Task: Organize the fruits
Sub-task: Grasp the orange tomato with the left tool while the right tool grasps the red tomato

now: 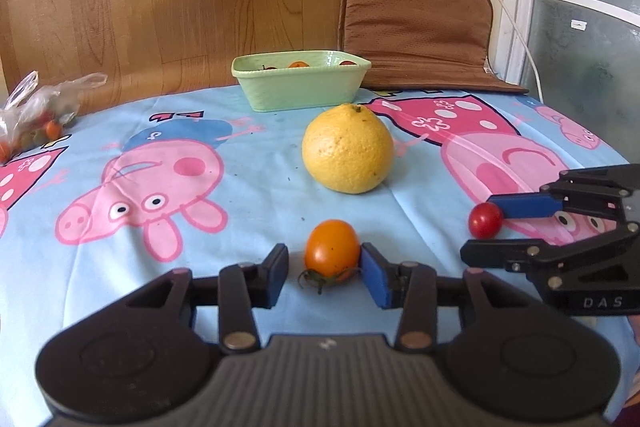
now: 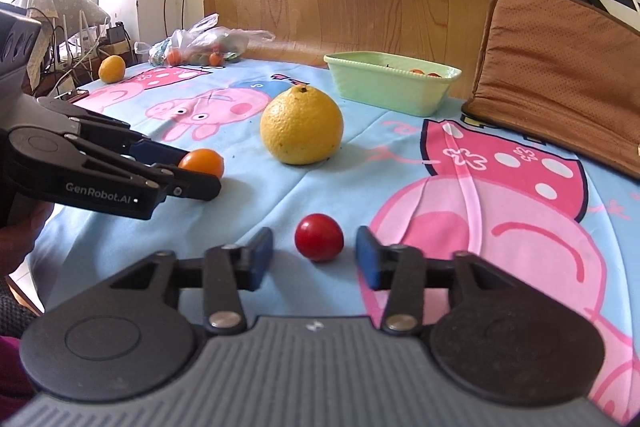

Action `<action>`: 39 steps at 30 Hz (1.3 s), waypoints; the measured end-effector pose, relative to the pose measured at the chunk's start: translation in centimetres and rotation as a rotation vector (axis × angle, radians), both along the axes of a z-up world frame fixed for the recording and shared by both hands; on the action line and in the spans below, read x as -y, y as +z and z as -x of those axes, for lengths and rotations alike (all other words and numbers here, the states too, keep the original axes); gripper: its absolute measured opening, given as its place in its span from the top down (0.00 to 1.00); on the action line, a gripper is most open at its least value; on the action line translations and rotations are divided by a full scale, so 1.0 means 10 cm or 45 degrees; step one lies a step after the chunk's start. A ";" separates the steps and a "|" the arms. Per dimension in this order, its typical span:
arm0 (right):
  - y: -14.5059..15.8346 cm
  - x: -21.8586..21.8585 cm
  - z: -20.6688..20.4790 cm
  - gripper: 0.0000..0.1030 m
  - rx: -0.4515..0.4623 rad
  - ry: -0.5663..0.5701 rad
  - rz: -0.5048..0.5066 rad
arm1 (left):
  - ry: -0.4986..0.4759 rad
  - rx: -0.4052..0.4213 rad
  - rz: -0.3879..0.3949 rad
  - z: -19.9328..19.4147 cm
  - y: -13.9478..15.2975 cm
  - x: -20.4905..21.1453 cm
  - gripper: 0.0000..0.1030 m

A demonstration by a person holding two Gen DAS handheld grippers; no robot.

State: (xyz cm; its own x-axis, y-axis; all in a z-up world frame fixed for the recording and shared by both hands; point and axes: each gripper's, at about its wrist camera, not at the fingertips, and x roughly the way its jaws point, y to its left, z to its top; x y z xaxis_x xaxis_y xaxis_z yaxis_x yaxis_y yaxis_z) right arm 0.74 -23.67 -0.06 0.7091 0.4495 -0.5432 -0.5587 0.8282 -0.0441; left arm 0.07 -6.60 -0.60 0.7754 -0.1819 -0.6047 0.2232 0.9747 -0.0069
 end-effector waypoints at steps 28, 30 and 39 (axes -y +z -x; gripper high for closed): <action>0.00 0.00 0.01 0.51 0.004 -0.023 -0.003 | 0.044 0.061 -0.040 0.03 -0.07 -0.02 0.44; 0.00 0.00 0.01 0.51 0.004 -0.023 -0.003 | 0.044 0.062 -0.040 0.03 -0.07 -0.02 0.44; 0.00 0.00 0.02 0.50 0.008 -0.020 -0.002 | 0.014 0.082 -0.013 0.06 -0.07 -0.06 0.44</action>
